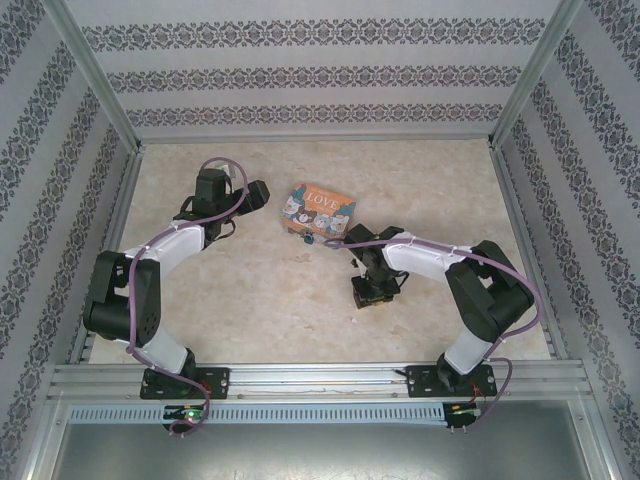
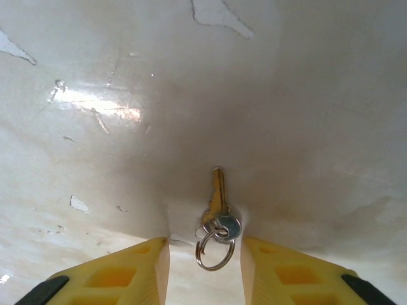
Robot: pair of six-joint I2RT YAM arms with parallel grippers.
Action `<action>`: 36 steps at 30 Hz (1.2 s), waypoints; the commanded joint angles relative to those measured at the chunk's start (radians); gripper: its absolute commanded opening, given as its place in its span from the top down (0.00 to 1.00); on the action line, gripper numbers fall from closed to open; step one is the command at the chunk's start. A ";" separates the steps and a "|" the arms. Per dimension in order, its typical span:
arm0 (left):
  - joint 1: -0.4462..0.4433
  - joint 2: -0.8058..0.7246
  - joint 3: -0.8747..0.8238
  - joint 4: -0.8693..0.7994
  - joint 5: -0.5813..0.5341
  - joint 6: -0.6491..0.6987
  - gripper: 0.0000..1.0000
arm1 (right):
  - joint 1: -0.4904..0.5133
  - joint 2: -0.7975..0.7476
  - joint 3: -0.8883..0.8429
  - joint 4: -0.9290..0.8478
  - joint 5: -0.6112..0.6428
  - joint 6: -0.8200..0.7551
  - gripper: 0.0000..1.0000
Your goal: Unlock the padlock with the key
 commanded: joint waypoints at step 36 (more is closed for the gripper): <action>0.016 -0.082 0.029 -0.032 0.022 0.057 0.06 | -0.068 -0.081 -0.054 0.134 -0.047 -0.033 1.00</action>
